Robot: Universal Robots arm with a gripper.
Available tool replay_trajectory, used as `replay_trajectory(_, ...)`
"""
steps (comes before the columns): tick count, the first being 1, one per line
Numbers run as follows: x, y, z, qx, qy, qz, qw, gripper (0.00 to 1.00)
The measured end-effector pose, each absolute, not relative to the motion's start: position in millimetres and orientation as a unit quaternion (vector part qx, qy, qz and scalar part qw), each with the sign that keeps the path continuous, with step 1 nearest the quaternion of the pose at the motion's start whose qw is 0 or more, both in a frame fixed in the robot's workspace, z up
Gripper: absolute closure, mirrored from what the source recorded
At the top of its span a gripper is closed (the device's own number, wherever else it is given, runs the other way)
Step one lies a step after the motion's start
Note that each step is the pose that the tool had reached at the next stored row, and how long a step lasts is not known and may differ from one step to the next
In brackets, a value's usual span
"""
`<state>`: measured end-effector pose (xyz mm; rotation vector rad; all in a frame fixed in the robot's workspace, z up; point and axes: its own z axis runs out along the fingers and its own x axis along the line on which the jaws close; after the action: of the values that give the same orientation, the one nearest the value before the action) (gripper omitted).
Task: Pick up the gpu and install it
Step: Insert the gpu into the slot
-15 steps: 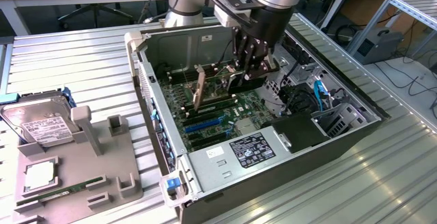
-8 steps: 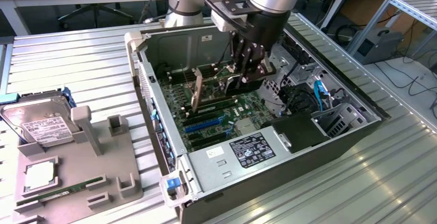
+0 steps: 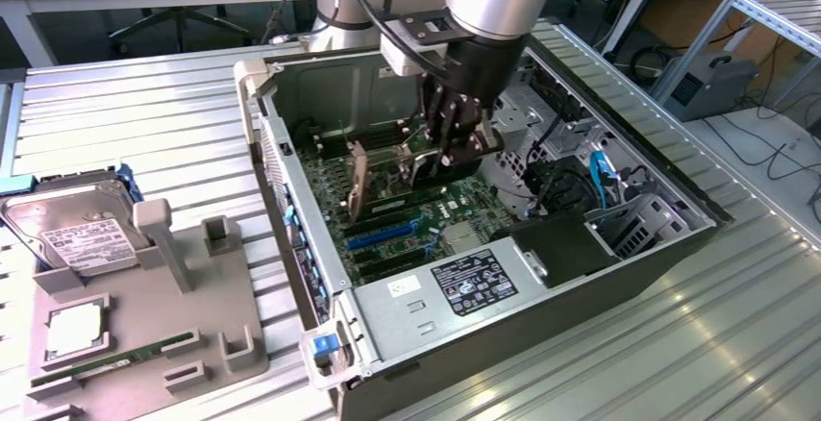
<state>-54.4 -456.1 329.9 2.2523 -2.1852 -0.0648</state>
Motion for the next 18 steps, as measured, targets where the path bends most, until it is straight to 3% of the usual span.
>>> replay_trajectory(12, -61.4, -456.1, 320.4, 0.72, -0.694, -0.021, 0.002, 0.73)
replay_trajectory(18, -74.5, -455.8, 292.7, 0.721, -0.693, -0.016, -0.003, 0.73)
